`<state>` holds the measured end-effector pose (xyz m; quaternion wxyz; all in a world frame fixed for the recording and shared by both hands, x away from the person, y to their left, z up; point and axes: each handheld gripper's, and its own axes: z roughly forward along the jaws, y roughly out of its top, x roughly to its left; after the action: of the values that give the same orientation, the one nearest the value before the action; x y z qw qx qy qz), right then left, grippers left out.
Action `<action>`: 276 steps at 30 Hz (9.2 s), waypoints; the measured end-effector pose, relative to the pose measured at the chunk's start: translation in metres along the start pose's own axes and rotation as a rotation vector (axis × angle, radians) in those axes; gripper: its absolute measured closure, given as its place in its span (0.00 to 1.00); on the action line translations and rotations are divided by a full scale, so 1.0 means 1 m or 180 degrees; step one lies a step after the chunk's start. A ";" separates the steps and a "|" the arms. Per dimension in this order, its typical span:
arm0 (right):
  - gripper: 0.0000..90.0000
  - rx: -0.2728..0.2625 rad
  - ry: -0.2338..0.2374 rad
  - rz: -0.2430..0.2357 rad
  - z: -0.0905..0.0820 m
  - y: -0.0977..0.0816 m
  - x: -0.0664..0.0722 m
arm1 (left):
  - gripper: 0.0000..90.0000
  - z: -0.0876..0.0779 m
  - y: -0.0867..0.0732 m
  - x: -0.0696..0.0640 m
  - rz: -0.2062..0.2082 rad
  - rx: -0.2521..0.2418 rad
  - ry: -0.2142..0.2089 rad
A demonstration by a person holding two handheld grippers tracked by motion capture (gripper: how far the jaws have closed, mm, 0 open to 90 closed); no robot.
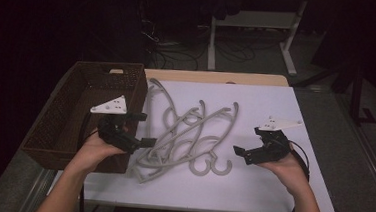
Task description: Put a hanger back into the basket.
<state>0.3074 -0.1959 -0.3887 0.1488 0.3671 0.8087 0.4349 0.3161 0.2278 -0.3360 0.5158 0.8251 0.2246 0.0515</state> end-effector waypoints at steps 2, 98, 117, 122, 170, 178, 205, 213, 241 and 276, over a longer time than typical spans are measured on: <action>0.00 0.0021 0.0021 0.0000 0.002 -0.001 0.000 | 0.01 0.006 0.002 -0.002 0.0013 0.0009 -0.0029; 0.00 -0.0114 -0.0091 0.0004 0.006 -0.042 -0.003 | 0.82 0.146 -0.034 -0.023 0.0500 0.1658 0.0063; 0.00 -0.0136 -0.0094 0.0006 0.006 -0.042 -0.004 | 0.91 0.157 -0.033 -0.022 0.0358 0.1934 0.0101; 0.00 -0.0143 -0.0094 0.0013 0.005 -0.042 -0.004 | 0.91 0.155 -0.032 -0.021 0.0274 0.1868 0.0118; 0.00 -0.0179 -0.0131 0.0061 0.001 -0.042 -0.010 | 0.92 -0.023 0.062 0.032 0.0128 0.1041 0.0555; 0.00 -0.0168 -0.0165 0.0075 0.001 -0.042 -0.010 | 0.92 -0.069 0.036 0.049 -0.0059 0.0956 0.0709; 0.00 -0.0124 -0.0223 0.0103 0.003 -0.043 -0.012 | 0.92 -0.141 -0.039 0.091 -0.0530 0.0964 0.0836; 0.00 -0.0129 -0.0230 0.0111 0.002 -0.044 -0.012 | 0.91 -0.135 -0.046 0.102 -0.0604 0.1007 0.0791; 0.00 -0.0135 -0.0241 0.0119 0.002 -0.044 -0.013 | 0.59 -0.139 -0.065 0.125 -0.0722 0.0961 0.0891; 0.00 -0.0151 -0.0215 0.0123 0.003 -0.042 -0.013 | 0.18 -0.074 0.014 0.047 -0.0412 0.0229 0.0591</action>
<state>0.2986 -0.2184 -0.4252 0.1763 0.3934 0.7855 0.4440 0.3386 0.3038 -0.2966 0.4651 0.8185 0.3260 0.0862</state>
